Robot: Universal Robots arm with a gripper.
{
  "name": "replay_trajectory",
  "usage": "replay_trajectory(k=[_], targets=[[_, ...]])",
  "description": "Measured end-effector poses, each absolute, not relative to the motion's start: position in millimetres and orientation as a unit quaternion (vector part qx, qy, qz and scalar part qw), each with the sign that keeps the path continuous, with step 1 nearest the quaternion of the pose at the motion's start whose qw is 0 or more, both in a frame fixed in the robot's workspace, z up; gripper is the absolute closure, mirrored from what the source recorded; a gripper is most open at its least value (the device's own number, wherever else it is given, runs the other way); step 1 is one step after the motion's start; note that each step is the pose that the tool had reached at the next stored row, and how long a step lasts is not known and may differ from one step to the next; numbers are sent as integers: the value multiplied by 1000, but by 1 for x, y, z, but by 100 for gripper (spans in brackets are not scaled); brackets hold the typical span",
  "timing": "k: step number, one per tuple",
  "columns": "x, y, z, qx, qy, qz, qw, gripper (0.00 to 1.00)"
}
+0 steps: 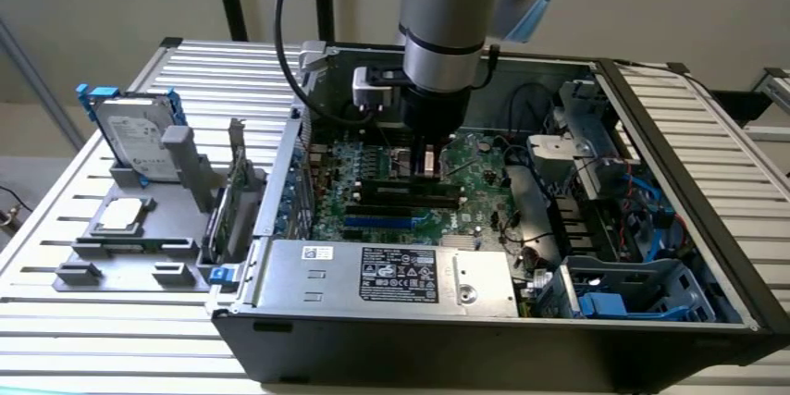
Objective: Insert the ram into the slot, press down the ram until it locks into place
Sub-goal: 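Insert the ram into the slot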
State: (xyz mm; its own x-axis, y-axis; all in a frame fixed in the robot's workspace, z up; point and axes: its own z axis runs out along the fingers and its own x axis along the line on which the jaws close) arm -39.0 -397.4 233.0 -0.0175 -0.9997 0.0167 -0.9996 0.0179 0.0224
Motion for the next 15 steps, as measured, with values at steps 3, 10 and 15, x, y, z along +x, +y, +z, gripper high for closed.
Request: replay_trajectory(k=[3, 10, 15], targets=[[-39, -397, 232, 701, -713, -1, 12, 87], [-40, -397, 231, 701, -713, 1, 11, 87], [-41, -396, 230, 701, -713, 1, 11, 87]])
